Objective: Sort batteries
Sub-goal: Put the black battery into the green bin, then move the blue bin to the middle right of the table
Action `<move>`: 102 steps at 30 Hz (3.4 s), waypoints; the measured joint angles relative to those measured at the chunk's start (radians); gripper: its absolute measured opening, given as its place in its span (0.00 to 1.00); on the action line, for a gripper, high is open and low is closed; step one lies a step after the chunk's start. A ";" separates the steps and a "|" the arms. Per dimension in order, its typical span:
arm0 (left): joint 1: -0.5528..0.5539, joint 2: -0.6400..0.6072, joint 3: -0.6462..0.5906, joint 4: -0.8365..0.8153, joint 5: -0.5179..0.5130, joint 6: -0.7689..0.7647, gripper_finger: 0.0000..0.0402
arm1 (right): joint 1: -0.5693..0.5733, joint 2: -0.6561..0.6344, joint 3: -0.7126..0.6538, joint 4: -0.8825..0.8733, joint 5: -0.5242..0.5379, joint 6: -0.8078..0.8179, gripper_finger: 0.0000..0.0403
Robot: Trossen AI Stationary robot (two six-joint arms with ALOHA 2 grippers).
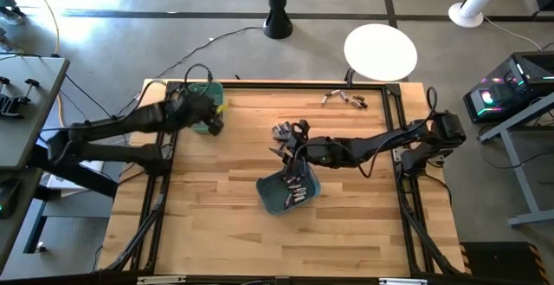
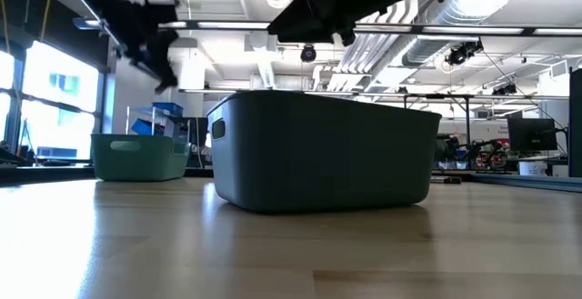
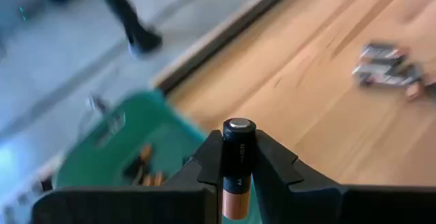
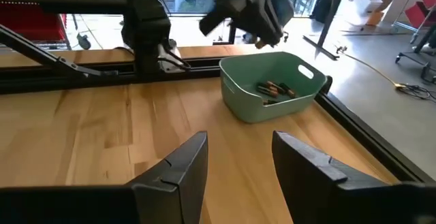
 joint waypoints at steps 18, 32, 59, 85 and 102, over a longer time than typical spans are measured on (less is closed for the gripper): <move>0.501 0.418 0.000 0.034 0.393 0.134 0.11 | -0.002 0.002 0.000 -0.014 -0.034 -0.012 0.39; 0.505 0.549 0.000 0.098 0.399 0.169 0.25 | -0.001 0.002 0.000 -0.013 -0.033 -0.012 0.39; 0.278 0.028 0.066 0.053 0.390 0.198 0.44 | -0.244 0.006 0.034 -0.142 -0.442 -0.080 0.41; 0.069 -0.074 -0.097 0.296 0.388 0.219 0.44 | -0.377 0.213 0.034 -0.370 -0.618 -0.580 0.41; -0.014 -0.074 -0.105 0.314 0.393 0.298 0.44 | -0.239 0.208 0.490 -0.997 -0.348 -0.409 0.41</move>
